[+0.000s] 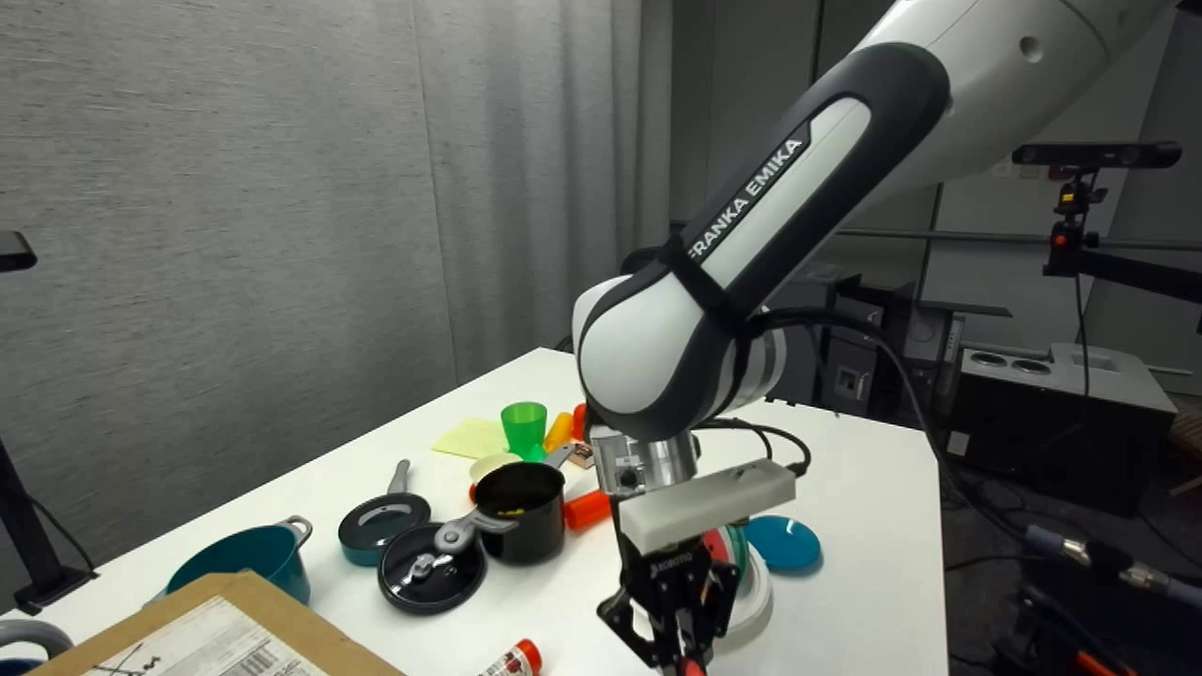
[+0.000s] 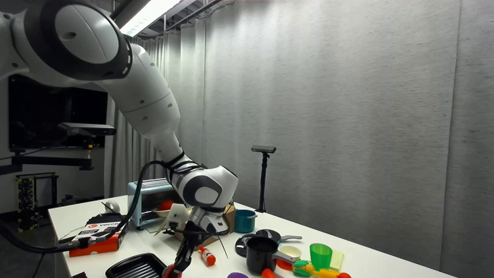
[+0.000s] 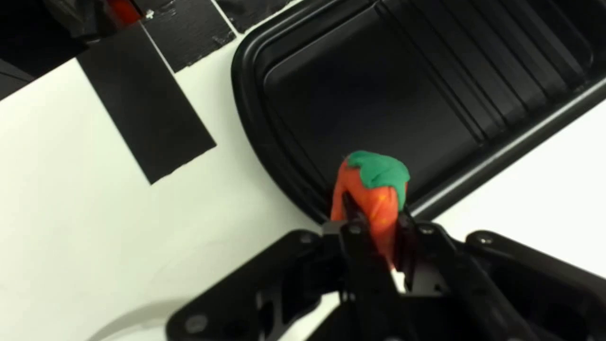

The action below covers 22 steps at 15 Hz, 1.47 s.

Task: Pick the stuffed fruits on the tray and put them on the plate

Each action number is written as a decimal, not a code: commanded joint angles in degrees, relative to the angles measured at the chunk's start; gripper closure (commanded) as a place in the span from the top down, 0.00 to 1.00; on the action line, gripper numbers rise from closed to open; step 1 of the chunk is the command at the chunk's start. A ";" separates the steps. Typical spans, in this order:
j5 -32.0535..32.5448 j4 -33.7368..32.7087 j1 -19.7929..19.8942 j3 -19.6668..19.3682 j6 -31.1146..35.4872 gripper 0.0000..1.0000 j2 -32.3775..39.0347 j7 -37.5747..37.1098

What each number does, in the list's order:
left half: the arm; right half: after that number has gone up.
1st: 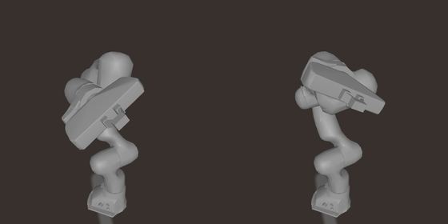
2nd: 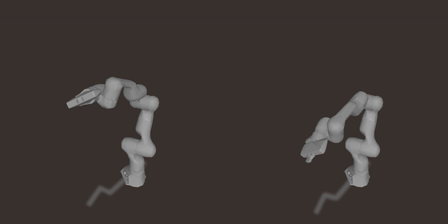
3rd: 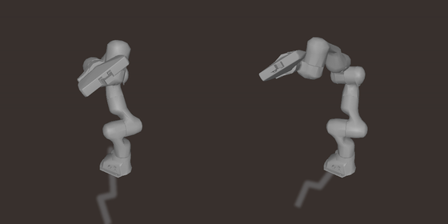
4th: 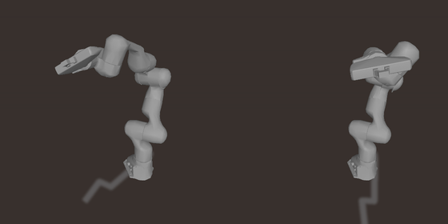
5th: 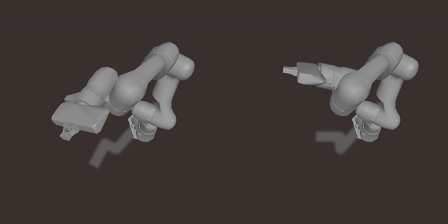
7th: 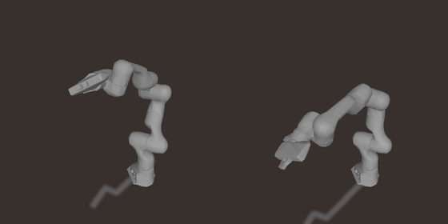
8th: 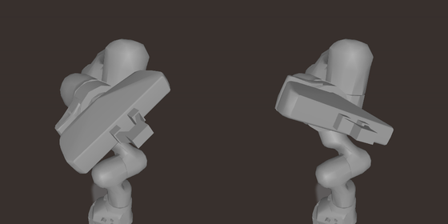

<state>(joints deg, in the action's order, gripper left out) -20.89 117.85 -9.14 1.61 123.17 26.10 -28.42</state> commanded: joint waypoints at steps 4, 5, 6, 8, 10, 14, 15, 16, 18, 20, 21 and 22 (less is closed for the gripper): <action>5.40 -1.14 2.86 -5.18 -0.69 0.04 -5.68 -6.26; 5.28 -1.03 3.22 -5.78 0.53 0.04 -5.65 -7.55; 5.70 -0.72 3.30 -6.44 2.48 0.04 -5.32 -9.42; 5.72 -0.99 3.69 -6.88 2.95 0.04 -3.34 -12.18; 7.35 -0.52 4.11 -8.08 4.29 0.04 -1.96 -14.61; 10.23 -1.20 4.33 -9.21 2.89 0.04 0.62 -18.73; 10.08 -1.16 4.59 -9.05 2.71 0.04 0.77 -18.82; 8.77 -0.95 5.30 -8.29 2.84 0.04 0.67 -17.42; 7.95 -0.62 5.65 -7.66 3.34 0.04 0.70 -16.49; 8.62 -0.56 5.59 -7.65 3.19 0.04 0.73 -16.38; 8.74 -0.67 5.63 -7.65 2.68 0.40 0.76 -16.29; 8.75 -0.55 5.61 -7.66 2.97 0.41 0.74 -16.24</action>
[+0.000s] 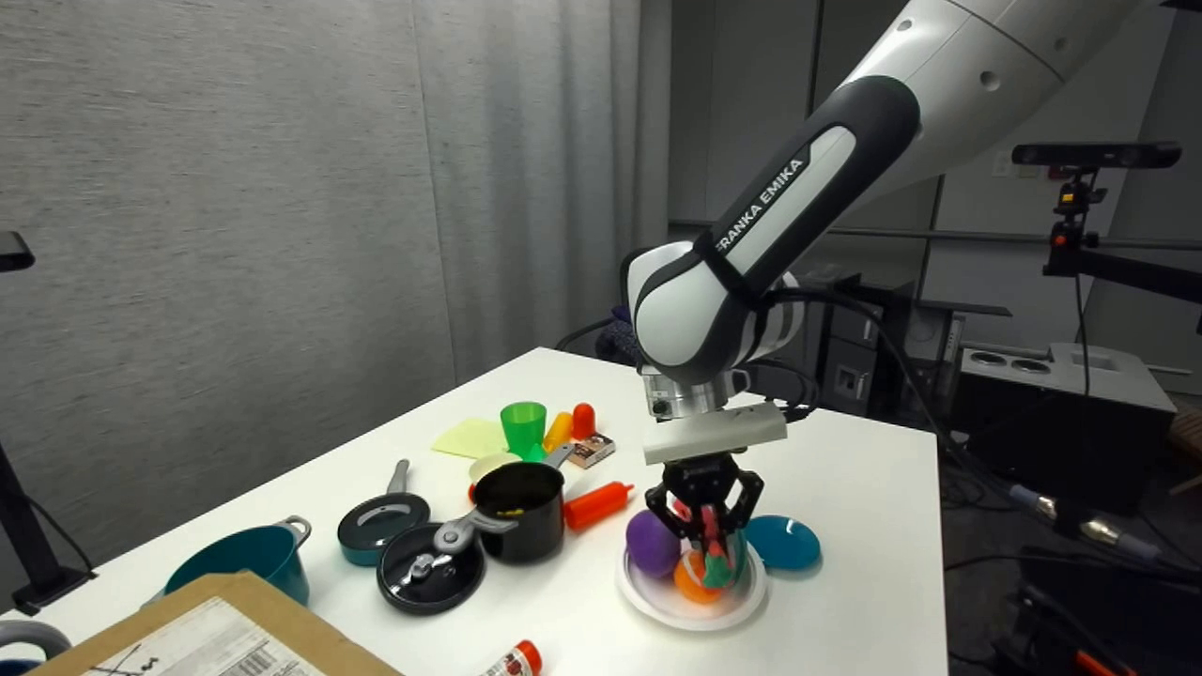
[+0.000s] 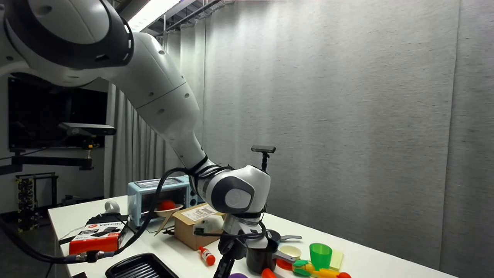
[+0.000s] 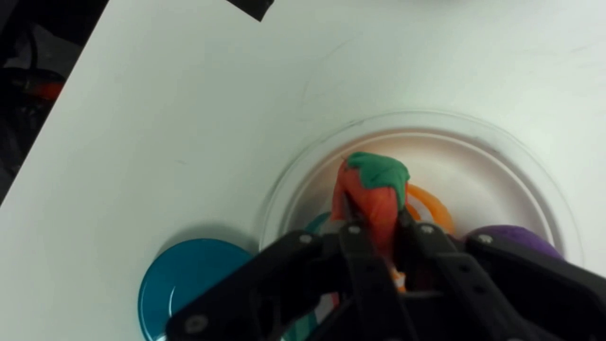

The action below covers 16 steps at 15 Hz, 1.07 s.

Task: Pick the stuffed fruits on the tray and put them on the plate

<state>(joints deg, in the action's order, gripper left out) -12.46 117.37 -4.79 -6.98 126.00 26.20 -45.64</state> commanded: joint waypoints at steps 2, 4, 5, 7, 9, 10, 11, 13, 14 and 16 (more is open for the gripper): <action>0.83 0.35 1.19 0.69 0.88 0.55 0.52 1.17; 1.01 0.70 1.16 0.69 1.27 0.71 0.48 1.53; 0.89 0.85 0.95 0.86 1.55 0.78 0.65 1.45; 0.91 1.17 0.49 1.17 2.04 0.93 1.02 1.20; 1.12 1.42 0.10 1.51 2.47 1.00 1.40 0.91; 1.08 1.57 -0.04 1.74 2.74 1.00 1.54 0.90; 1.13 1.67 -0.21 1.96 3.02 1.00 1.67 0.80; 1.02 1.65 -0.10 2.19 3.24 1.00 1.81 1.04; 0.89 1.71 -0.09 2.33 3.54 1.00 1.81 1.08; 1.29 2.28 -0.43 2.30 4.62 1.00 1.07 0.77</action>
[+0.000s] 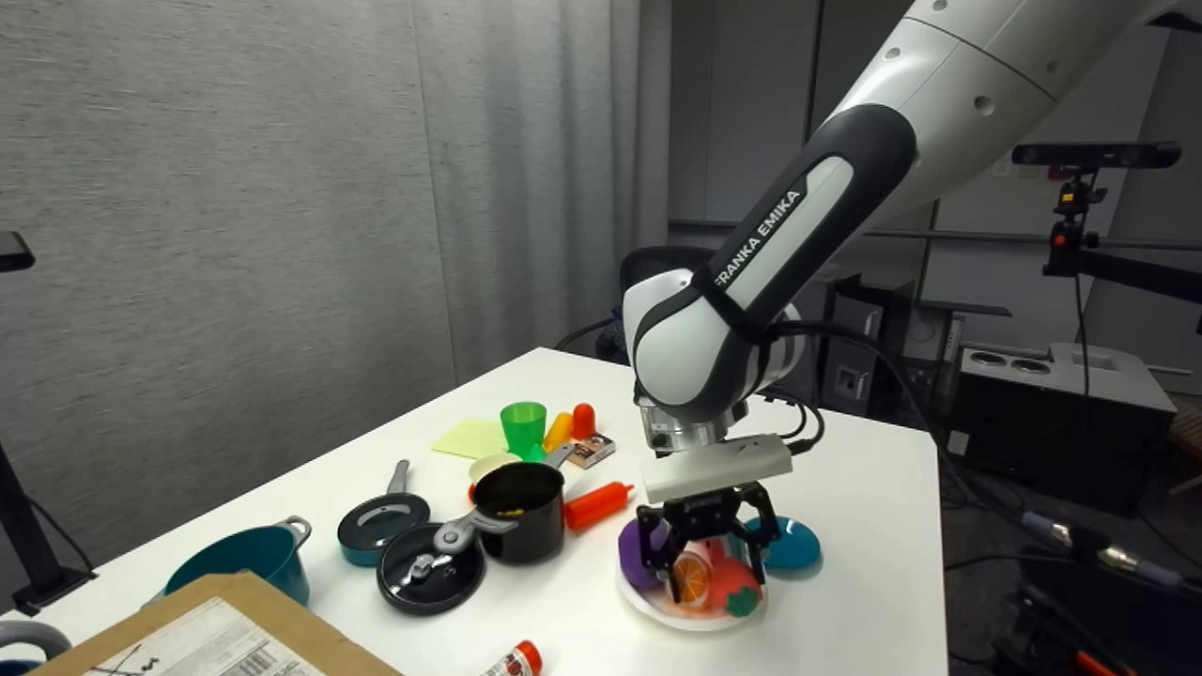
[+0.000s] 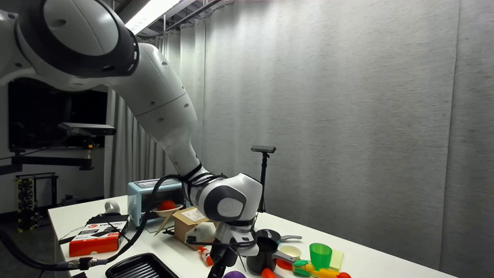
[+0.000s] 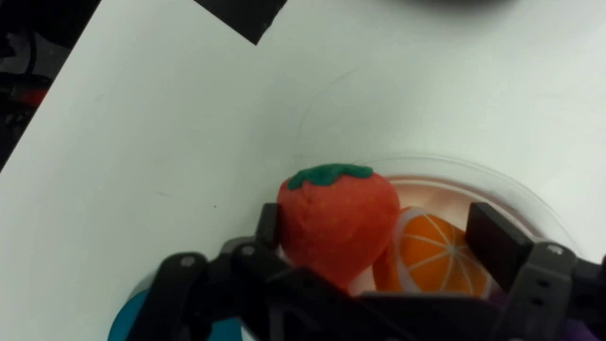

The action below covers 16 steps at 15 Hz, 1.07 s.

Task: Pick the stuffed fruits on the tray and put them on the plate

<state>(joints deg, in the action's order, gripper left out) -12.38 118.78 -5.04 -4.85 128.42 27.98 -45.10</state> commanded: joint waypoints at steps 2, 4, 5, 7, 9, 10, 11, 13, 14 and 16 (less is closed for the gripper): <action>3.65 2.26 -1.65 -0.95 6.25 1.00 -2.54 -1.77; 6.85 3.15 -2.69 -2.06 9.73 1.00 -4.69 -3.39; 8.43 3.50 -2.99 -2.56 10.89 1.00 -5.91 -4.30; 10.78 3.81 -3.22 -3.01 12.37 1.00 -8.08 -6.05; 12.26 3.95 -2.92 -2.80 12.83 1.00 -10.20 -7.11; 12.74 3.90 -2.72 -2.53 12.48 1.00 -11.13 -7.51; 12.79 3.58 -2.46 -2.13 11.47 1.00 -11.89 -7.74; 9.88 2.33 -1.30 -0.46 5.60 1.00 -12.66 -6.35; 7.40 1.46 -0.43 0.72 1.13 1.00 -12.89 -4.36; 9.42 1.38 -0.87 0.30 3.80 1.00 -11.63 -6.03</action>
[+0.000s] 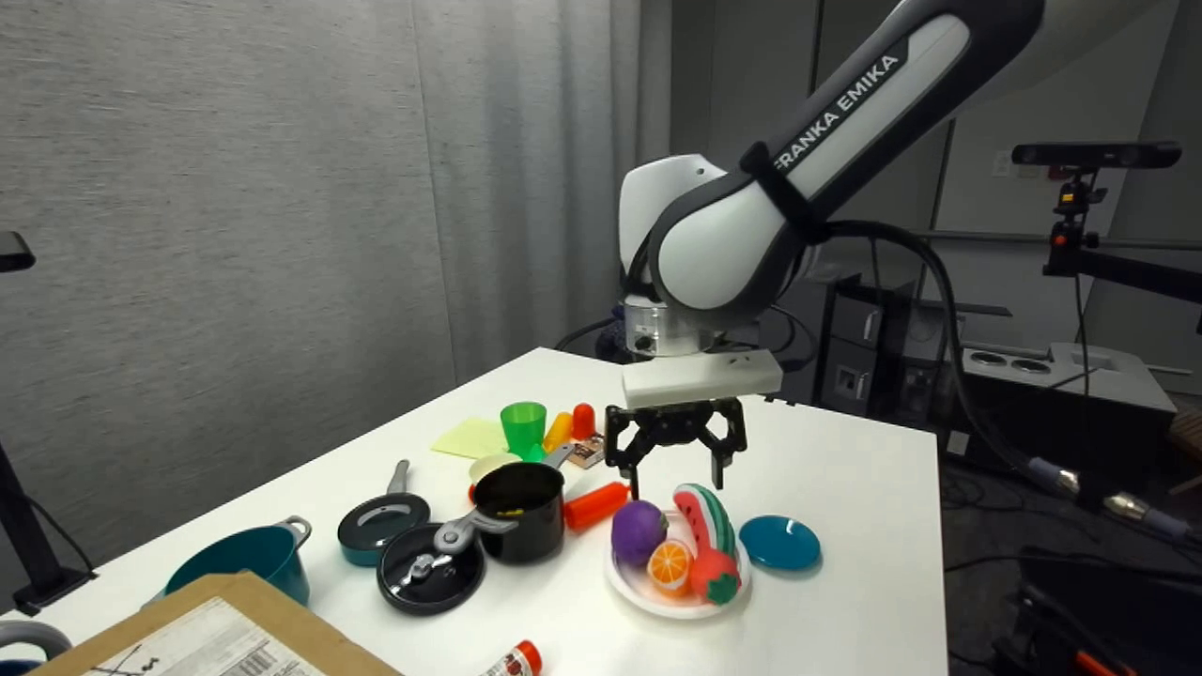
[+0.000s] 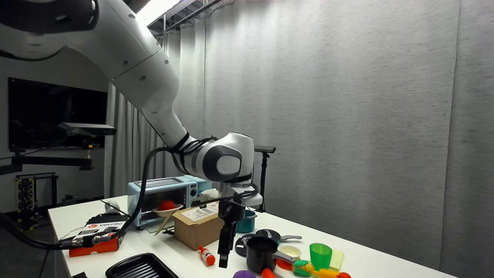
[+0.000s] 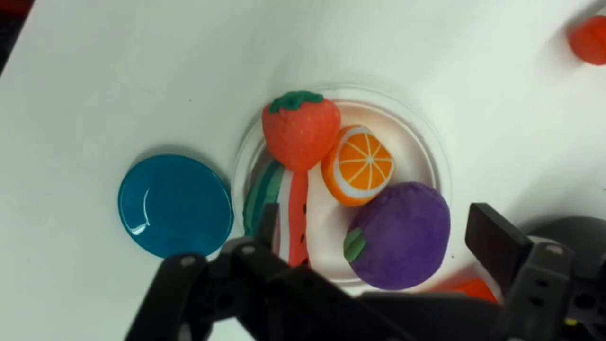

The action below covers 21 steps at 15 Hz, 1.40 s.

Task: Pick the stuffed fruits on the tray and put them on the plate

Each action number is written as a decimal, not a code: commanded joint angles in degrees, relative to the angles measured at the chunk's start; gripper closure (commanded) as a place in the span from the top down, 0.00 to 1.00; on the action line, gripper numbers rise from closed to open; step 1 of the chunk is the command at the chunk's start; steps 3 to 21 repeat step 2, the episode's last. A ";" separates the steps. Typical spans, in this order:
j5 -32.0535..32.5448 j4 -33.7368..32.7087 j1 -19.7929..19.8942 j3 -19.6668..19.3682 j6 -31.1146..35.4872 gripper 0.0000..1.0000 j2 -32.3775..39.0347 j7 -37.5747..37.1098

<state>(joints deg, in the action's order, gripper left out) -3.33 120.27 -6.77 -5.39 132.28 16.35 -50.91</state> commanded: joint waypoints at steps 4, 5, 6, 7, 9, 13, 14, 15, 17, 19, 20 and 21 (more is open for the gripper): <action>-0.21 -0.13 0.89 1.28 -1.53 1.00 -0.44 -0.21; -0.21 -0.13 0.89 1.28 -1.53 1.00 -0.44 -0.21; -0.21 -0.13 0.89 1.28 -1.53 1.00 -0.44 -0.21; -0.21 -0.13 0.89 1.28 -1.53 1.00 -0.44 -0.21; -0.21 -0.13 0.89 1.28 -1.53 1.00 -0.44 -0.21; -0.21 -0.13 0.89 1.28 -1.53 1.00 -0.44 -0.21; -0.21 -0.13 0.89 1.28 -1.53 1.00 -0.44 -0.21; -0.21 -0.13 0.89 1.28 -1.53 1.00 -0.44 -0.21; -0.21 -0.13 0.89 1.28 -1.53 1.00 -0.44 -0.21; -0.21 -0.13 0.89 1.28 -1.53 1.00 -0.44 -0.21; -0.21 -0.13 0.89 1.28 -1.53 1.00 -0.44 -0.21; -0.21 -0.13 0.89 1.28 -1.53 1.00 -0.44 -0.21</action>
